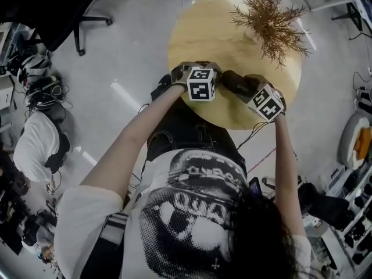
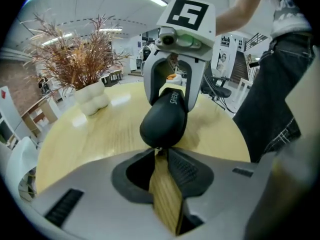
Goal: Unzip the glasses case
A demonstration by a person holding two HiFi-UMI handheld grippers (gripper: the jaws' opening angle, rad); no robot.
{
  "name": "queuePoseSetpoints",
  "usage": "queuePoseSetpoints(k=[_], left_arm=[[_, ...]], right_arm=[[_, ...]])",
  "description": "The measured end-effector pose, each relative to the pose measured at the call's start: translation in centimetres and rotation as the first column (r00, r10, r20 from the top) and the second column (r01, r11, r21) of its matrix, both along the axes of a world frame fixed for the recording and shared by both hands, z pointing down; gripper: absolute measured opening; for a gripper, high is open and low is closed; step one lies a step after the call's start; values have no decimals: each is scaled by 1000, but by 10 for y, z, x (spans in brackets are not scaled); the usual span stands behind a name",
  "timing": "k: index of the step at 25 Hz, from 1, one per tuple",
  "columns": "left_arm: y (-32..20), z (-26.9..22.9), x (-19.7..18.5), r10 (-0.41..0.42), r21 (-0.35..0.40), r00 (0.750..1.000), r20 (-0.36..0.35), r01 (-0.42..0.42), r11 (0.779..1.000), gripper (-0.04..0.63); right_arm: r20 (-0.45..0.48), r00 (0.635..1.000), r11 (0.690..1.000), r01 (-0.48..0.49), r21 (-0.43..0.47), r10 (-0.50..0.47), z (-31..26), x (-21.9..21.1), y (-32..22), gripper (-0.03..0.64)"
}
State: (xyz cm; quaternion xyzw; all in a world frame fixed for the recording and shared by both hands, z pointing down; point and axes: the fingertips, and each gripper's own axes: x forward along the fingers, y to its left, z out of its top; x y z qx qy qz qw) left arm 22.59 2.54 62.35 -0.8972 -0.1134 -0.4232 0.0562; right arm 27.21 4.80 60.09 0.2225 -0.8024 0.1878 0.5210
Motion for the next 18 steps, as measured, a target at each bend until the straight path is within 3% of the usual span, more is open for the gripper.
queuePoseSetpoints(k=[4, 8, 12, 15, 18], left_arm=[[0, 0, 1, -5, -54, 1000, -6, 5, 999, 34], [2, 0, -2, 17, -23, 1000, 9, -17, 1000, 29], [15, -1, -6, 35, -41, 999, 22, -35, 999, 29], [22, -3, -6, -18, -69, 1000, -2, 18, 997, 29], [16, -4, -7, -120, -91, 992, -26, 117, 989, 29]], right_arm=[[16, 1000, 1000, -19, 0, 19, -1, 1, 0, 284], [29, 999, 999, -41, 4, 41, 0, 0, 0, 284], [21, 997, 997, -75, -1, 75, 1, 3, 2, 284], [33, 990, 991, -134, -10, 135, 0, 1, -1, 284], [46, 957, 958, -282, -58, 285, 1, -3, -3, 284]])
